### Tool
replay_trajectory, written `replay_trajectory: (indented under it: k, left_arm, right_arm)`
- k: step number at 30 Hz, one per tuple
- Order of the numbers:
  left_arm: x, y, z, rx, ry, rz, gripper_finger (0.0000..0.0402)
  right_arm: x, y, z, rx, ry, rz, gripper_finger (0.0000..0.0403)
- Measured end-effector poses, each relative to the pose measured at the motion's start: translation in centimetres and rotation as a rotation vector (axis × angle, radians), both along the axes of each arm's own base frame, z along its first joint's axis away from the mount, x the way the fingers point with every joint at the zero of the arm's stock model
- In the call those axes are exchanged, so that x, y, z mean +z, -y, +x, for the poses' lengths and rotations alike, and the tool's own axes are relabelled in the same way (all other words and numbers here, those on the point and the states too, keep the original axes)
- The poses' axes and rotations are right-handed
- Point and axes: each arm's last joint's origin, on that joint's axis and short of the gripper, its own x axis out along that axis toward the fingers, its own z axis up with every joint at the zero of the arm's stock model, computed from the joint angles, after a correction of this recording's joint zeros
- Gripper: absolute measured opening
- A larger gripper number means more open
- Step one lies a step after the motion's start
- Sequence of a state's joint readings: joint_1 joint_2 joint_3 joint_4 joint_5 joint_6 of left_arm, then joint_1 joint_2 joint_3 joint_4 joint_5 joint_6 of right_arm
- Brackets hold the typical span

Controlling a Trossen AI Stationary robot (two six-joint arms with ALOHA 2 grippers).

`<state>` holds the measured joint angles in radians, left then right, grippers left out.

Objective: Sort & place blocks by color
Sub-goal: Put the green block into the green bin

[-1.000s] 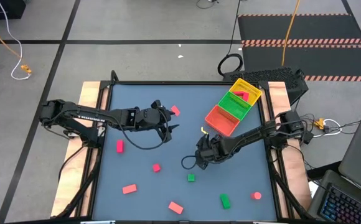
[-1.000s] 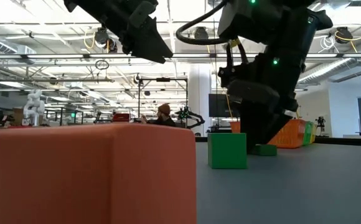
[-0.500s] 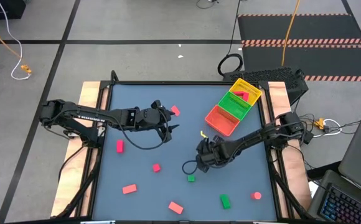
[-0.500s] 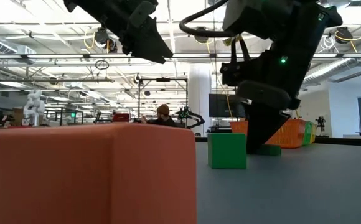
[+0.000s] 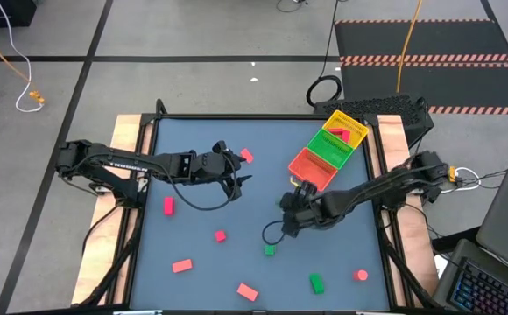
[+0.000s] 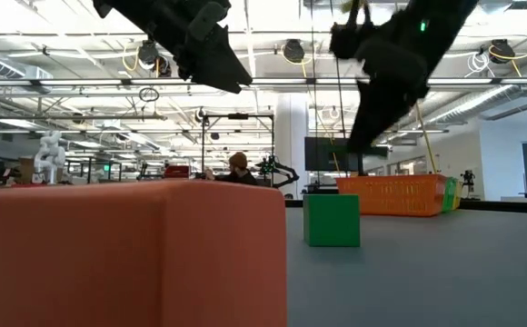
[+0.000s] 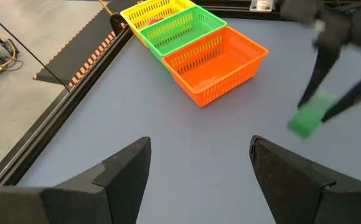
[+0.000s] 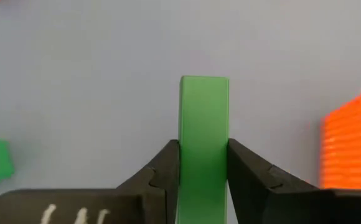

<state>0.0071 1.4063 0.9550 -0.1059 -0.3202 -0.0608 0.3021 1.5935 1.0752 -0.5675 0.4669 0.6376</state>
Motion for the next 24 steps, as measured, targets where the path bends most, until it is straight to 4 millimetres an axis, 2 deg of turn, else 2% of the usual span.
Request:
replay_trajectory:
  k: [7,13,19,24]
  left_arm:
    - [0.0,0.1,0.0,-0.002,0.0,-0.001,0.0271]
    - [0.0,0.1,0.0,0.001,0.003,-0.001,0.0271]
    - [0.0,0.1,0.0,0.001,0.004,-0.002,0.0271]
    - [0.0,0.1,0.0,0.002,0.004,-0.002,0.0271]
  right_arm:
    - [4.5,2.7,-2.8,-0.074,0.062,-0.139,0.0091]
    - [6.8,6.5,-5.2,-0.187,0.023,-0.267,0.0091]
    - [7.1,10.9,-6.8,-0.318,-0.103,-0.302,0.0091]
    - [6.0,14.0,-7.7,-0.389,-0.201,-0.278,0.0091]
